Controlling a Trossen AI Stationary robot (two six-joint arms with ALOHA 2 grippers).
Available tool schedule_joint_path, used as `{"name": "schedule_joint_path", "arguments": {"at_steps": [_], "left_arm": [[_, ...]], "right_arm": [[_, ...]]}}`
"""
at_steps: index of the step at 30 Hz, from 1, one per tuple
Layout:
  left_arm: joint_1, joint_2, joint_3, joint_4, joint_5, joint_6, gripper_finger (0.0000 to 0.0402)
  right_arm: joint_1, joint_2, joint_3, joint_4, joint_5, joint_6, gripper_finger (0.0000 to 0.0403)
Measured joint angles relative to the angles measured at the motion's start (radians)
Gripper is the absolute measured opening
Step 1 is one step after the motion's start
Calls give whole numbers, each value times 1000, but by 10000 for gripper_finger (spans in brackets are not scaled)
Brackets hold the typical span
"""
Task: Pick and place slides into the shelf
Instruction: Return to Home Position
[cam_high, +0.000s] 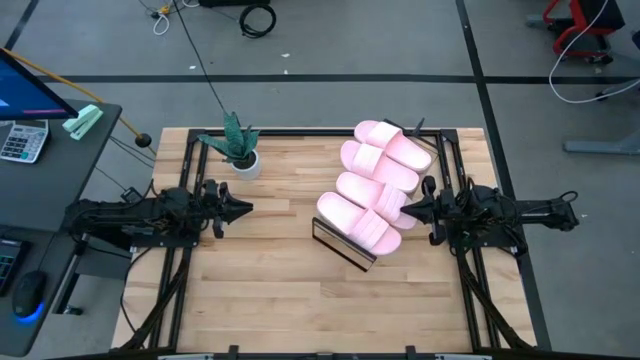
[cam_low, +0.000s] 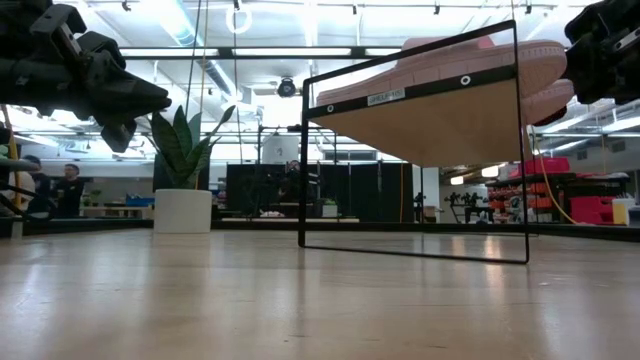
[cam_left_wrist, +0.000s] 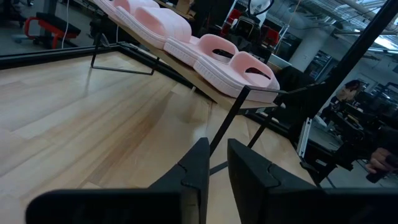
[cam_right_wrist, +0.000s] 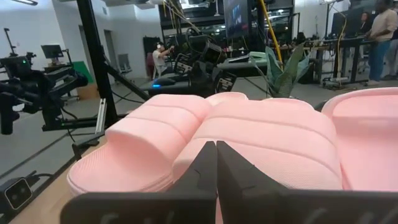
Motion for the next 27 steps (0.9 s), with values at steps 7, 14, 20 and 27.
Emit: {"name": "schedule_joint_path", "arguments": {"at_steps": [7,14,20,27], "left_arm": [[0,0,0,0,0,0,56],[0,0,0,0,0,0,51],[0,0,0,0,0,0,59],[0,0,0,0,0,0,62]], "right_arm": [[0,0,1,-23,0,-2,0],[0,0,1,-27,0,-3,1],[0,0,1,-33,0,-2,6],[0,0,1,-33,1,12,17]]}}
